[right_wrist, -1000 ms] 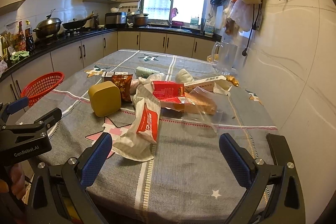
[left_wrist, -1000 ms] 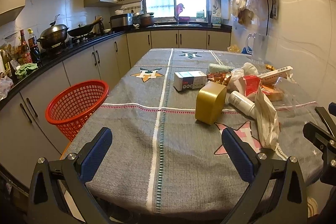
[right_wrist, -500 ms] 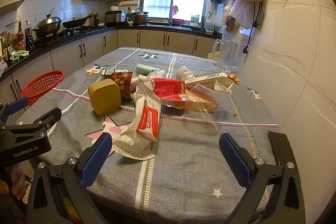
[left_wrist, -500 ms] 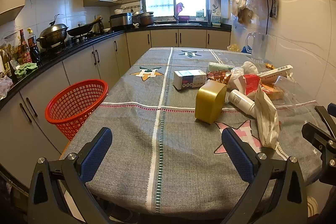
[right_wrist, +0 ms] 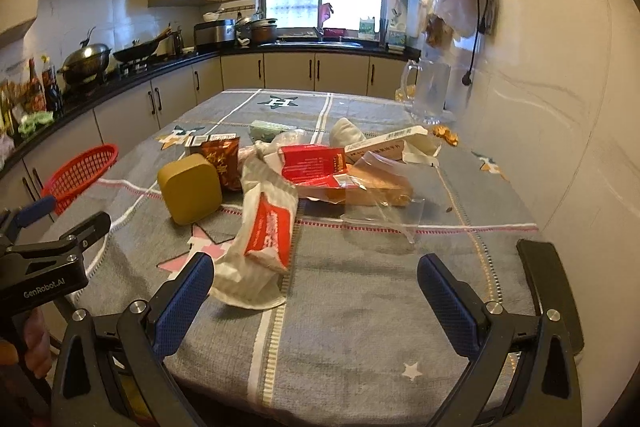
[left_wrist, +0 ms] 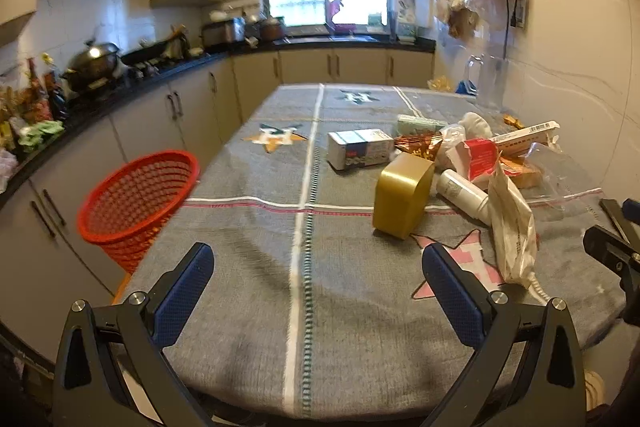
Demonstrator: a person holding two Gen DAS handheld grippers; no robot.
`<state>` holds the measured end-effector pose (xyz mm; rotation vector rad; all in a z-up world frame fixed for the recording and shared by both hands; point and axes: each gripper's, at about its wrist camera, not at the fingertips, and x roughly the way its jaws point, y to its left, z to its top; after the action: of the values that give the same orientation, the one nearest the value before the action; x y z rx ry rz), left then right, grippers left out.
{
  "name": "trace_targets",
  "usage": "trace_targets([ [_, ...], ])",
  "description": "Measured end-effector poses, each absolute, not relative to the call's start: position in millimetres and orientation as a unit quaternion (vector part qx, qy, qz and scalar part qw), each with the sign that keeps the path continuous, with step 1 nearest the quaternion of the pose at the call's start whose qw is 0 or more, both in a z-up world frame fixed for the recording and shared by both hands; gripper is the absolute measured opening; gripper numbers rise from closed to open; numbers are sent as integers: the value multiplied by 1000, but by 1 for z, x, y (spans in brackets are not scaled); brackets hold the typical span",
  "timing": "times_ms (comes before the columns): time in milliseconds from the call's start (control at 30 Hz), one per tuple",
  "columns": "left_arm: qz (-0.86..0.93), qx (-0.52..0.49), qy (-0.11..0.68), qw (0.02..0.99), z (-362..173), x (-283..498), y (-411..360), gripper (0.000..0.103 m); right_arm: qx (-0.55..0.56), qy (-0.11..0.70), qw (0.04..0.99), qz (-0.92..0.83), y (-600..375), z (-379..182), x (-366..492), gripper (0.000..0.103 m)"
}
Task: Collect trash
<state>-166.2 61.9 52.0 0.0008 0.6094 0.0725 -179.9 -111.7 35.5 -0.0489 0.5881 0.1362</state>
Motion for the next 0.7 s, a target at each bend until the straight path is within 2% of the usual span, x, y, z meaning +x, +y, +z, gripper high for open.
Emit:
trace_targets([
  [167, 8, -21, 319, 947, 57, -145, 69, 102, 10, 302, 949, 94, -123, 38, -168, 103],
  [433, -3, -9, 308, 951, 68, -137, 63, 98, -3, 307, 943, 131, -104, 42, -158, 102],
  [567, -12, -4, 314, 949, 69, -130, 62, 90, 3, 330, 932, 148, -95, 40, -142, 101],
  [667, -21, -7, 330, 944, 67, -121, 64, 78, 18, 358, 920, 160, -90, 32, -129, 95],
  [700, -24, -8, 333, 942, 66, -118, 64, 77, 26, 369, 914, 165, -90, 29, -124, 92],
])
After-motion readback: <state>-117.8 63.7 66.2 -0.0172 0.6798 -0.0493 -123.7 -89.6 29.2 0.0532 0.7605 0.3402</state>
